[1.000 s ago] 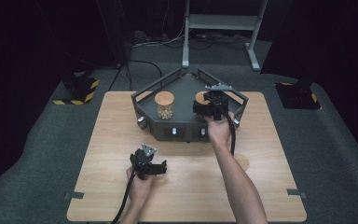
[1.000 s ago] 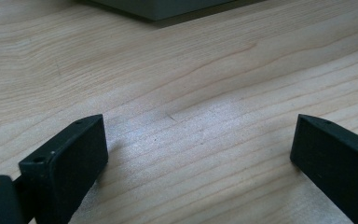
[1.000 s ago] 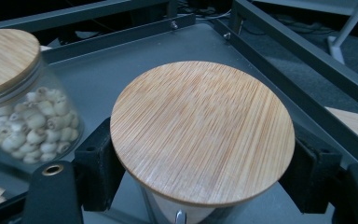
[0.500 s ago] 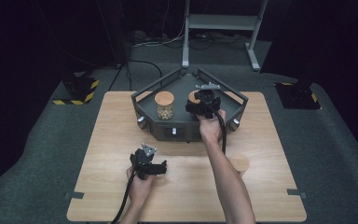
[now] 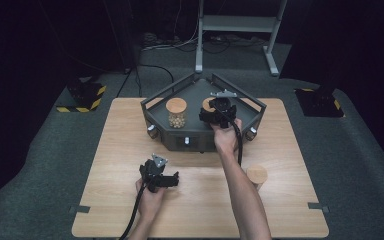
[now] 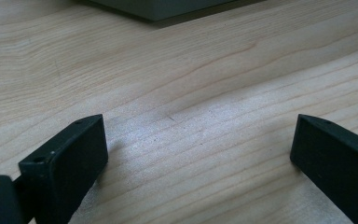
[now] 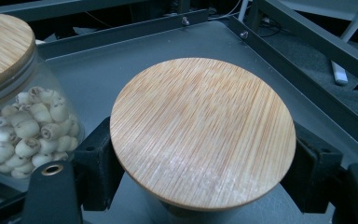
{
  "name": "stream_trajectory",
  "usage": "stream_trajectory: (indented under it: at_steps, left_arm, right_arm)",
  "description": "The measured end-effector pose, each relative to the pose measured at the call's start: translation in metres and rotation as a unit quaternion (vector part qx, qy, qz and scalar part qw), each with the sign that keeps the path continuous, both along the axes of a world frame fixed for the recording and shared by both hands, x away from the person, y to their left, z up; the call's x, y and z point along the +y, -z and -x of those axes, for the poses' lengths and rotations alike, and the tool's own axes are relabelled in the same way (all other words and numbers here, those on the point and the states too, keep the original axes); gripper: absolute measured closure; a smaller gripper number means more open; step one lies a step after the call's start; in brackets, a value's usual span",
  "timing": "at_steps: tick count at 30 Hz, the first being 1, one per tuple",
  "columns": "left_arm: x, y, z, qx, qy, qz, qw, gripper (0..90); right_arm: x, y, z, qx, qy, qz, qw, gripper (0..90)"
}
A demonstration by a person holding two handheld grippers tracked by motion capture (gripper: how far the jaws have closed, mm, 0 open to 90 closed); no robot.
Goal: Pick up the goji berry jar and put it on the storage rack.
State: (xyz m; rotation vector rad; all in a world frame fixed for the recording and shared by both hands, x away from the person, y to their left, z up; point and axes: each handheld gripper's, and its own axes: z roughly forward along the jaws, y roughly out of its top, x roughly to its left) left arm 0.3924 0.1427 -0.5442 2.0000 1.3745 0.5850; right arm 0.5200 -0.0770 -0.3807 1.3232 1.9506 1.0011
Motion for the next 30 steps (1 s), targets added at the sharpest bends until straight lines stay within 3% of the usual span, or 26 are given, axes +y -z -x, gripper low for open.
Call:
stream_trajectory:
  at_steps: [17,23,30]
  left_arm:
    - [0.0,0.0,0.0,0.0,-0.001,0.001,1.0,4.1]
    - [-0.001,0.0,0.0,0.0,-0.001,0.002,1.0,4.0]
    - [-0.001,0.0,0.0,0.0,-0.001,0.002,1.0,4.0]
  right_arm:
    - [-0.002,-0.001,-0.001,0.013,0.0,-0.005,0.9999,25.0]
    - [-0.005,0.002,-0.004,0.036,-0.002,-0.018,0.9992,14.2]
    - [-0.01,-0.002,-0.002,0.038,-0.004,-0.04,0.9985,8.0]
